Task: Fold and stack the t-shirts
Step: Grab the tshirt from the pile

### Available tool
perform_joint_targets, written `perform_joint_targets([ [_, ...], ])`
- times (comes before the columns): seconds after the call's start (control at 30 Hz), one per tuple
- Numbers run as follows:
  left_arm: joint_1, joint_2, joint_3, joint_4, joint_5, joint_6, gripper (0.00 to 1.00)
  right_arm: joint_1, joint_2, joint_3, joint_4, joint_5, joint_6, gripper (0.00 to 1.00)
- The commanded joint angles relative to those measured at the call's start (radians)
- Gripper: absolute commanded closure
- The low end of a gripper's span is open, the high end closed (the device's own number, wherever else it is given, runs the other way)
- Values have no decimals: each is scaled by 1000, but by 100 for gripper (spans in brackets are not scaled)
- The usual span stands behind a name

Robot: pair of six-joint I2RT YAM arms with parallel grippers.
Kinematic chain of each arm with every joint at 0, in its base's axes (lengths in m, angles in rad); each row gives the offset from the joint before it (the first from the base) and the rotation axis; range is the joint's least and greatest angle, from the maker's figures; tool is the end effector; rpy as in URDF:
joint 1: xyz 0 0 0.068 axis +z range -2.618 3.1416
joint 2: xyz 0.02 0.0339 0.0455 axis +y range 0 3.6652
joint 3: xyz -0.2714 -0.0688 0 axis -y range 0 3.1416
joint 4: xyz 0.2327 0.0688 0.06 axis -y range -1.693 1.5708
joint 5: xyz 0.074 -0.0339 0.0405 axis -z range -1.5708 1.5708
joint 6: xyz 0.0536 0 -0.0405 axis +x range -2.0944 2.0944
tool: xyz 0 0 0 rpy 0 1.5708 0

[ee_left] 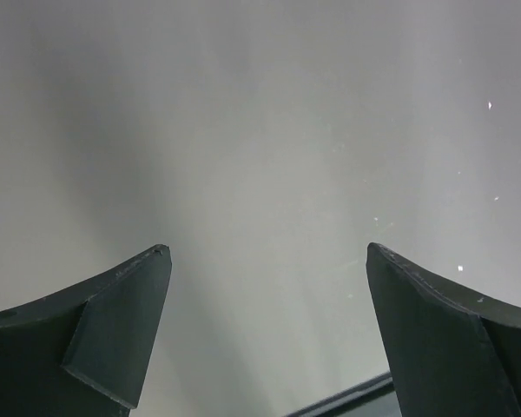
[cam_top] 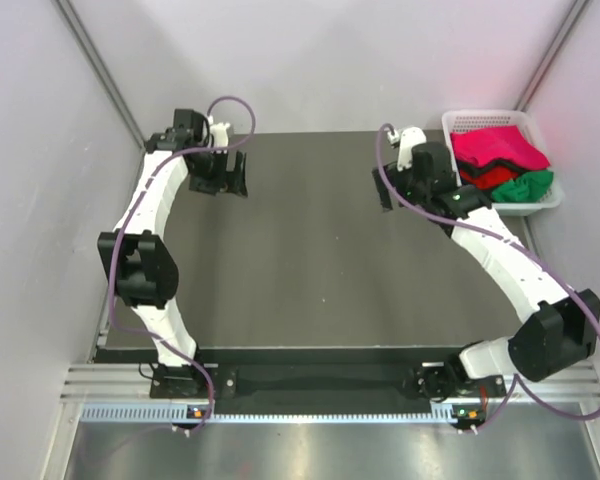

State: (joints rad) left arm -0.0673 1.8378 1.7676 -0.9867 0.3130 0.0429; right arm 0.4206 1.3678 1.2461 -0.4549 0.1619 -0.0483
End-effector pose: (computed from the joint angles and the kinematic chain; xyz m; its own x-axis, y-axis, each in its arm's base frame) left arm 0.3874 -0.0427 0.3100 -0.8588 0.0988 -0.5026 0.2521 0.9357 -0.2468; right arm 0.2864 0.1187 0.3415 -0.4836 -0.2685 -0.8331 -0.3033 0.9442 -0.1283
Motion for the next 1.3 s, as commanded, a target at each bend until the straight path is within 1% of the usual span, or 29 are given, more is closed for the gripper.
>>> perform_joint_targets([
  [0.0,-28,9,209,-33,-24,127,1,-141,-35,114,-23,-42,-157,0],
  [0.07,-46,21,295,-18,-70,179,1,-225,-42,151,-2,-131,-156,0],
  [0.1,-52,18,340,-1,-68,192,1,-300,-33,165,-5,-156,-151,0],
  [0.13,-52,12,346,44,-60,193,1,-330,-15,206,-16,-159,-153,4],
  [0.17,-52,-14,323,81,-49,184,1,-374,32,226,-25,-159,-159,6],
  [0.2,-51,-32,293,123,-22,173,9,-394,60,246,-45,-159,-168,8],
  [0.23,-51,-57,247,167,-2,158,15,-410,91,284,-54,-157,-168,12],
  [0.27,-51,-115,195,274,20,155,18,-420,156,308,-65,-154,-162,17],
  [0.3,-51,-145,93,310,84,164,19,-481,192,334,-95,-159,-148,23],
  [0.33,-51,-170,49,344,107,185,21,-502,227,395,-116,-185,-141,34],
  [0.37,-52,-213,-26,391,132,187,23,-540,294,426,-131,-217,-128,38],
  [0.4,-52,-227,-55,405,144,189,24,-558,324,452,-152,-238,-108,42],
  [0.43,-52,-238,-77,411,165,184,24,-574,352,496,-159,-257,-101,48],
  [0.5,-52,-247,-114,405,167,173,22,-608,411,526,-160,-301,-97,59],
  [0.53,-52,-247,-122,399,166,161,22,-614,427,550,-162,-323,-107,62],
  [0.57,-52,-249,-132,396,164,154,20,-623,454,562,-165,-337,-114,61],
  [0.6,-52,-253,-155,396,167,149,20,-626,464,573,-168,-337,-128,57],
  [0.63,-52,-258,-169,398,173,143,20,-629,476,594,-174,-338,-133,50],
  [0.73,-52,-279,-214,411,195,126,20,-640,501,610,-176,-338,-139,47],
  [1.03,-52,-314,-275,413,186,94,20,-641,560,618,-145,-317,-145,45],
  [1.27,-51,-325,-289,408,172,94,20,-641,632,659,-134,-253,-179,44],
])
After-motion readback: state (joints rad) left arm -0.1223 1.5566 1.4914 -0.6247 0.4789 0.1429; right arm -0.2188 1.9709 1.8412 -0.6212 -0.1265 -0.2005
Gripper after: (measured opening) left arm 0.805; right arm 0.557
